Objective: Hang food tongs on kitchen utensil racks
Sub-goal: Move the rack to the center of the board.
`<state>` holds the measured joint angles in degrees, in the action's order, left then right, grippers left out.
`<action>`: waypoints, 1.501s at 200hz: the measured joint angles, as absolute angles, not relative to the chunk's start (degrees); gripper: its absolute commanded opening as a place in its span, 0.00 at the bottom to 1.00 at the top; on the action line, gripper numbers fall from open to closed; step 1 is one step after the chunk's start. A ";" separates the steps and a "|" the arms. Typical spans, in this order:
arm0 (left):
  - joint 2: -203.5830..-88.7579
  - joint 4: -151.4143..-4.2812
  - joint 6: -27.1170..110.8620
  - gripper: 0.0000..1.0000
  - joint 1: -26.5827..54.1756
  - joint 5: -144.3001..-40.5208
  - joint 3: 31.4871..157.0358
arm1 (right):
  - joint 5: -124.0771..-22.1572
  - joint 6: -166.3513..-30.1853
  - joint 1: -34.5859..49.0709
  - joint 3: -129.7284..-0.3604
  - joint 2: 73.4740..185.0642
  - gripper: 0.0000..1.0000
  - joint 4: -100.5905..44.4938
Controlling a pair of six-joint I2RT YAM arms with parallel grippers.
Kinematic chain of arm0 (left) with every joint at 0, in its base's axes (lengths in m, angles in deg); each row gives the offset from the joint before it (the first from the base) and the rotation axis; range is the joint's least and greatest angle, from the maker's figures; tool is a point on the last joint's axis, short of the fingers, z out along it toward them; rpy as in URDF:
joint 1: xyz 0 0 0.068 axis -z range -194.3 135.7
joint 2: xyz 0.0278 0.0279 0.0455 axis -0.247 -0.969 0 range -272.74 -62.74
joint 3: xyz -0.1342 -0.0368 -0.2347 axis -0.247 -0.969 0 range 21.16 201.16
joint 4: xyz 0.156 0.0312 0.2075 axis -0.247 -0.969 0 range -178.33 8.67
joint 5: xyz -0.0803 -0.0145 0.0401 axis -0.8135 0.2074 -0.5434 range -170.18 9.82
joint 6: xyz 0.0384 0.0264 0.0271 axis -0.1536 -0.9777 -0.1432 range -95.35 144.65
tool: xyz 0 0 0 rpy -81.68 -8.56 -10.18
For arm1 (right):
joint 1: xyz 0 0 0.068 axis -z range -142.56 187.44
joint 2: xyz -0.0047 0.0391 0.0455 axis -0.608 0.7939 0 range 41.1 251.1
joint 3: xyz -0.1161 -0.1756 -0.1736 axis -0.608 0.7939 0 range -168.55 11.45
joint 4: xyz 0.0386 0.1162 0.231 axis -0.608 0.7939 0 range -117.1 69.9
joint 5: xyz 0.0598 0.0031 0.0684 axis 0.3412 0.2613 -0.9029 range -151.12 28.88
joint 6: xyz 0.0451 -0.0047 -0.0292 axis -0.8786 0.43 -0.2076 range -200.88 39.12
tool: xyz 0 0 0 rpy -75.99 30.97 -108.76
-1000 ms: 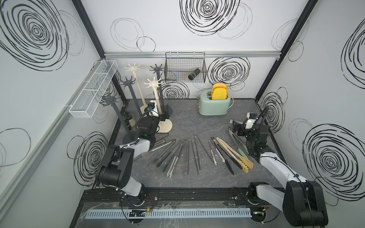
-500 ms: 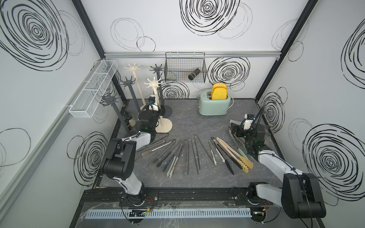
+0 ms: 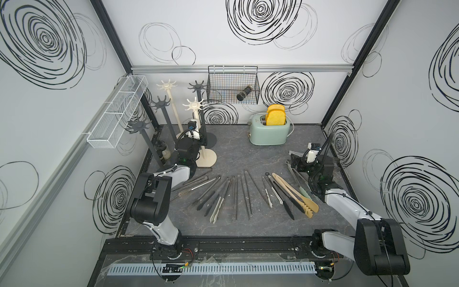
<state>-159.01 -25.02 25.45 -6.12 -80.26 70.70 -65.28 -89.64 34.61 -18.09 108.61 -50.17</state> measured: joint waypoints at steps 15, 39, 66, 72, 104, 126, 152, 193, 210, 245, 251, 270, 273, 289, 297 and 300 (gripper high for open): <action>-158.81 -25.37 25.58 0.00 -6.12 -81.44 70.67 | -65.28 -89.66 34.66 -18.40 107.82 0.98 -49.75; -158.31 -26.35 25.95 0.00 -5.85 -84.61 70.67 | -65.26 -89.72 34.83 -18.75 106.18 0.98 -49.36; -158.18 -26.63 26.37 0.00 -3.34 -88.39 70.70 | -65.26 -90.12 34.88 -18.75 103.95 0.98 -48.22; -158.18 -26.61 26.48 0.00 -2.45 -89.15 70.70 | -65.26 -90.21 34.88 -18.75 103.43 0.98 -48.11; -158.77 -26.83 27.18 0.00 3.54 -91.45 71.48 | -65.26 -91.23 34.88 -18.33 100.41 0.98 -48.16; -160.76 -25.45 27.79 0.00 7.08 -91.78 72.99 | -65.26 -91.89 34.88 -17.28 98.38 0.98 -48.09; -163.56 -22.50 28.40 0.00 10.06 -91.49 74.59 | -65.09 -92.68 34.88 -16.21 96.70 0.98 -48.09; -170.05 -19.84 28.93 0.00 12.96 -90.60 80.88 | -64.63 -93.48 34.85 -14.88 95.21 0.98 -48.13; -172.74 -19.97 29.14 0.00 13.90 -90.49 84.14 | -64.23 -93.55 34.85 -14.36 95.19 0.98 -48.16; -177.33 -20.91 29.23 0.00 16.35 -90.33 90.39 | -63.23 -93.59 34.85 -14.09 96.26 0.98 -48.57; -178.18 -21.02 29.21 0.00 16.94 -90.27 91.50 | -63.12 -93.59 34.85 -14.09 96.68 0.98 -48.59; -180.85 -21.28 29.21 0.00 18.73 -90.14 95.00 | -62.81 -93.75 34.85 -14.09 98.14 0.98 -48.62; -181.22 -21.28 29.21 0.00 18.97 -90.14 95.50 | -62.79 -93.77 34.85 -14.09 98.34 0.98 -48.59; -183.80 -21.12 29.25 0.00 20.37 -89.94 98.78 | -62.46 -93.88 34.85 -14.09 99.34 0.99 -48.59; -184.95 -21.19 29.32 0.00 20.96 -89.74 100.31 | -62.29 -93.97 34.85 -14.09 99.69 0.99 -48.62; -185.46 -21.17 29.34 0.00 21.20 -89.66 100.97 | -62.22 -93.99 34.85 -14.09 99.80 0.99 -48.62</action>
<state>-185.46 -21.17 29.34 21.20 -89.66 100.97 -62.22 -93.99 34.85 -14.09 99.80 -48.62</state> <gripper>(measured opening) 0.222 0.985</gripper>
